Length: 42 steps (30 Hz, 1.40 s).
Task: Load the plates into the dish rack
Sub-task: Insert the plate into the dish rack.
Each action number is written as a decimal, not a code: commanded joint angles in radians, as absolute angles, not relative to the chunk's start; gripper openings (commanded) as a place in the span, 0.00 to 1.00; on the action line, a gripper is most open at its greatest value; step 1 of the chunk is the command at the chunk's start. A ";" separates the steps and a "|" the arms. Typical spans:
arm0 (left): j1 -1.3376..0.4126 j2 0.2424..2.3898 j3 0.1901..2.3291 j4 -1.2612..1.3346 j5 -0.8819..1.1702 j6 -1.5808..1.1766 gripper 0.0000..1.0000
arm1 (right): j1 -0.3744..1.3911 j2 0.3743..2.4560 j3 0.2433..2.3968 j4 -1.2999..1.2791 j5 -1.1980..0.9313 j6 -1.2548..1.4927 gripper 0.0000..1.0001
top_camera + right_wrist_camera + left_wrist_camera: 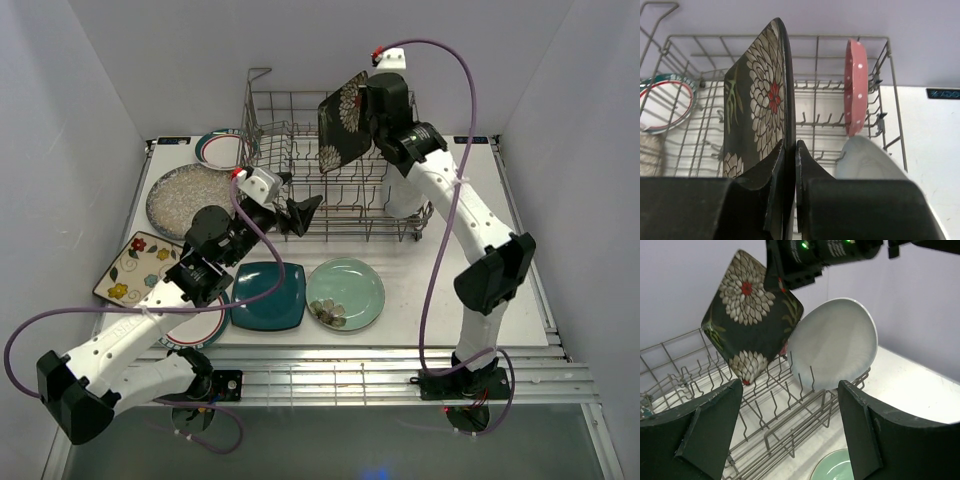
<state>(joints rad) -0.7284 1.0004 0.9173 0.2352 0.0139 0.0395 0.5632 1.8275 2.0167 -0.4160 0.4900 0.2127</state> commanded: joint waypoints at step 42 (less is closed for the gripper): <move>-0.726 1.121 0.882 0.318 -0.158 0.140 0.87 | 0.569 2.131 2.109 0.584 0.942 -0.584 0.08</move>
